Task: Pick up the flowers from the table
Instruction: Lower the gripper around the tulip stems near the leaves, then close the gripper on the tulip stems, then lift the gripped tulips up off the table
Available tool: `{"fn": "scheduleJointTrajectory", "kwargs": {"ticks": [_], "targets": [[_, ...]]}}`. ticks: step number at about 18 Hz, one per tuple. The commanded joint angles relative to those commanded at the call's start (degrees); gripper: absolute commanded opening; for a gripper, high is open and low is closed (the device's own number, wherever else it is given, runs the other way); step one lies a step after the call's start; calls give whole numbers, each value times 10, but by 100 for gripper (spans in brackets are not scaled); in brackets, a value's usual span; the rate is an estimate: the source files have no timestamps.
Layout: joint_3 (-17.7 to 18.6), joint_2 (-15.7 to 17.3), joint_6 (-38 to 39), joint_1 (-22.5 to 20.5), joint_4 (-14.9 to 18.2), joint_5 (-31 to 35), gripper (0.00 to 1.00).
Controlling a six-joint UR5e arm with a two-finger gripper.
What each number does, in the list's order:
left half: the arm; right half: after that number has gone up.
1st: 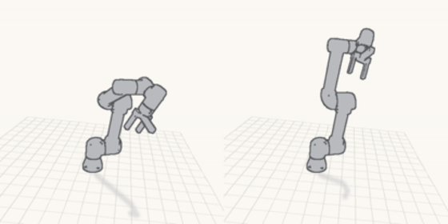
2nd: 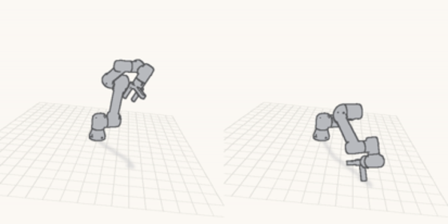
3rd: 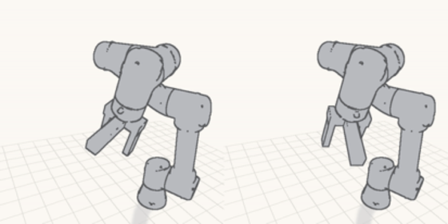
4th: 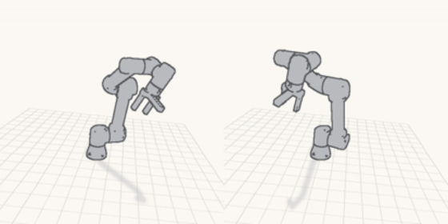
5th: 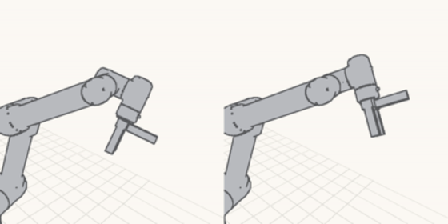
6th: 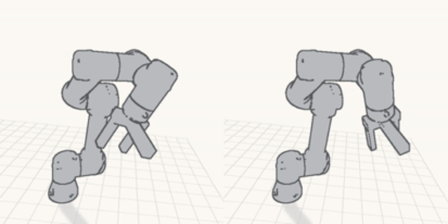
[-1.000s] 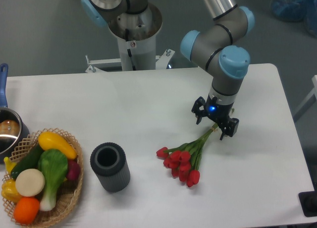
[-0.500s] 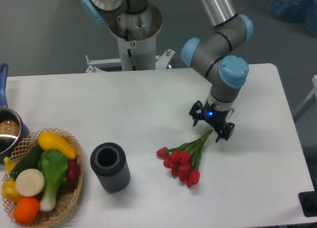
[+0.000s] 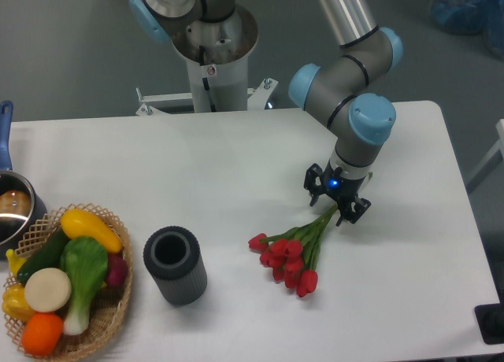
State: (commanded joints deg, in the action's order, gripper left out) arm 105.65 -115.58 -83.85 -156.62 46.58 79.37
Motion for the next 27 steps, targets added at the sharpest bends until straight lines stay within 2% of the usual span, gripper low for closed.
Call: {"fn": "scheduleJointTrajectory", "kwargs": {"ticks": [2, 4, 5, 11, 15, 19, 23, 27], "targets": [[-6, -4, 0, 0, 0, 0, 28], [-9, -4, 2, 0, 1, 0, 12], [-9, -4, 4, 0, 1, 1, 9], [-12, -1, 4, -1, 1, -3, 8], [-18, 16, 5, 0, 2, -6, 9], [-21, 37, 7, -2, 3, -72, 9], [-25, 51, 11, 3, 2, -86, 9], [-34, 75, 39, 5, 3, -171, 9]]}}
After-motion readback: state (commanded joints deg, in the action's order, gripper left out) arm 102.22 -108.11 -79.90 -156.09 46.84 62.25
